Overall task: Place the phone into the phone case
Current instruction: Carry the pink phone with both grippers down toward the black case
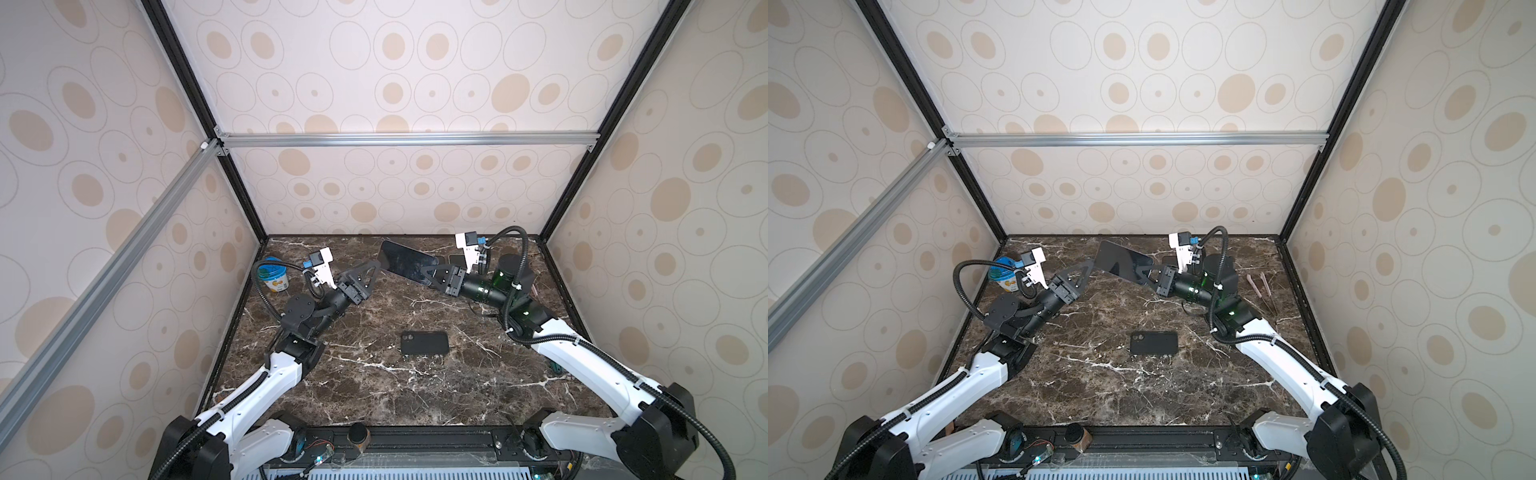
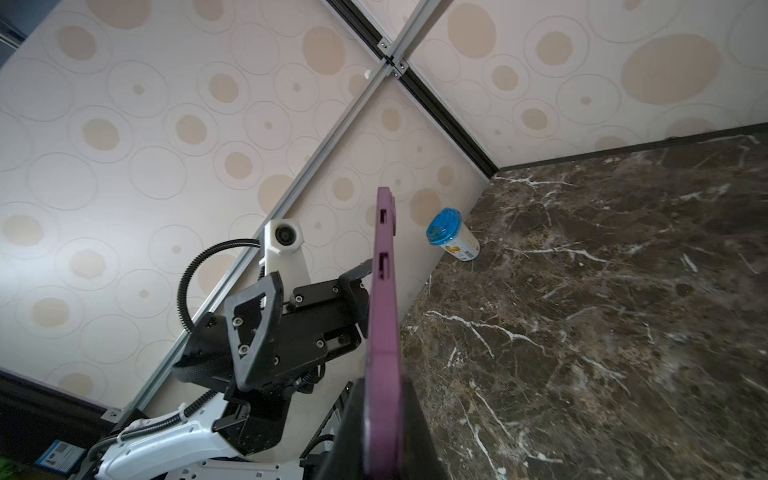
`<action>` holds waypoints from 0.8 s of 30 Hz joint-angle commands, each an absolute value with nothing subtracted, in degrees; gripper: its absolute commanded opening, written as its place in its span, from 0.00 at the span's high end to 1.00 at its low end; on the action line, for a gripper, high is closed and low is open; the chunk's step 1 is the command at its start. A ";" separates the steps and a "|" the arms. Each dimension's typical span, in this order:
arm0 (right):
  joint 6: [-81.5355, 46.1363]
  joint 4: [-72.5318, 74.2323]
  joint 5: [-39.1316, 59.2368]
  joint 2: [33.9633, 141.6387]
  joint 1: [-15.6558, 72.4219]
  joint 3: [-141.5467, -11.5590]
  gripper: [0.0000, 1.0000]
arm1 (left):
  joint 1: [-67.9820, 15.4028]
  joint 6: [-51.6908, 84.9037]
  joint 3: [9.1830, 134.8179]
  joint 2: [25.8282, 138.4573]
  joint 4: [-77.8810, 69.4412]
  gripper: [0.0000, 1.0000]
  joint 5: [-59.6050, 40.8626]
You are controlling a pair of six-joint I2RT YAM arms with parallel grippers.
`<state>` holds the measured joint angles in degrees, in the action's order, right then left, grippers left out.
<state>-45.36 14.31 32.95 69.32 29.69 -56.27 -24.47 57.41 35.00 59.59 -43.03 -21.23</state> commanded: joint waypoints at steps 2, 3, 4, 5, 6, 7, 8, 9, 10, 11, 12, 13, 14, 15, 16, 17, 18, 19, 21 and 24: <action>-36.47 -11.59 22.17 67.91 28.36 -63.51 1.00 | -24.11 45.52 40.33 58.35 -21.42 0.09 -18.82; -34.74 -17.03 20.01 68.27 28.18 -64.97 1.00 | -24.17 43.49 41.32 58.76 -17.38 0.09 -18.29; -33.42 -20.46 18.53 68.54 27.95 -65.73 1.00 | -24.14 41.70 42.42 59.34 -12.76 0.09 -17.66; -32.25 -23.71 17.92 68.88 27.44 -66.23 1.00 | -24.23 39.81 43.59 60.26 -8.31 0.09 -16.79; -31.53 -25.90 17.83 69.39 26.84 -66.33 1.00 | -24.25 37.94 44.63 61.59 -4.75 0.08 -16.30; -31.20 -27.49 17.91 69.69 26.15 -66.20 1.00 | -24.33 36.46 45.47 62.75 -1.45 0.08 -15.81; -31.09 -29.34 18.36 70.15 25.15 -66.10 1.00 | -24.52 34.92 46.50 64.30 1.83 0.08 -15.12; -30.76 -30.85 19.52 70.82 24.03 -65.89 1.00 | -24.94 33.43 47.34 65.86 4.44 0.08 -14.54; -30.34 -32.01 20.82 71.37 23.15 -65.75 1.00 | -25.52 32.26 47.97 67.05 6.54 0.08 -13.99; -29.85 -33.47 21.55 72.10 22.34 -65.60 1.00 | -26.42 31.15 48.54 68.50 8.42 0.08 -12.74; -28.86 -34.84 21.93 72.61 21.90 -65.61 1.00 | -27.35 30.33 49.09 69.83 10.14 0.08 -10.95; -27.77 -35.96 22.11 73.06 21.66 -65.57 1.00 | -28.29 29.86 49.66 70.97 11.64 0.08 -9.22; -26.70 -37.27 22.28 73.62 21.43 -65.78 1.00 | -29.37 29.27 50.04 72.23 12.93 0.08 -7.97; -25.76 -38.71 22.57 74.22 21.29 -66.08 1.00 | -30.17 28.72 50.31 73.39 13.90 0.08 -7.40; -24.98 -39.65 22.95 74.64 21.10 -66.26 1.00 | -30.83 28.50 50.34 74.35 14.35 0.08 -7.45; -24.30 -40.61 23.57 75.16 21.08 -66.44 1.00 | -31.52 28.39 50.07 75.33 14.64 0.09 -7.85; -23.85 -41.35 24.17 75.68 20.99 -66.63 1.00 | -32.20 28.30 49.78 76.22 14.63 0.10 -8.41; -23.53 -41.95 24.58 76.07 20.75 -66.77 1.00 | -32.81 28.27 49.46 76.89 14.45 0.12 -9.06; -22.84 -42.86 25.88 77.16 20.52 -66.80 1.00 | -33.92 28.60 48.68 78.00 13.90 0.15 -10.00; -21.91 -43.33 28.73 78.99 20.31 -66.25 1.00 | -34.92 29.48 47.34 79.06 12.18 0.19 -11.60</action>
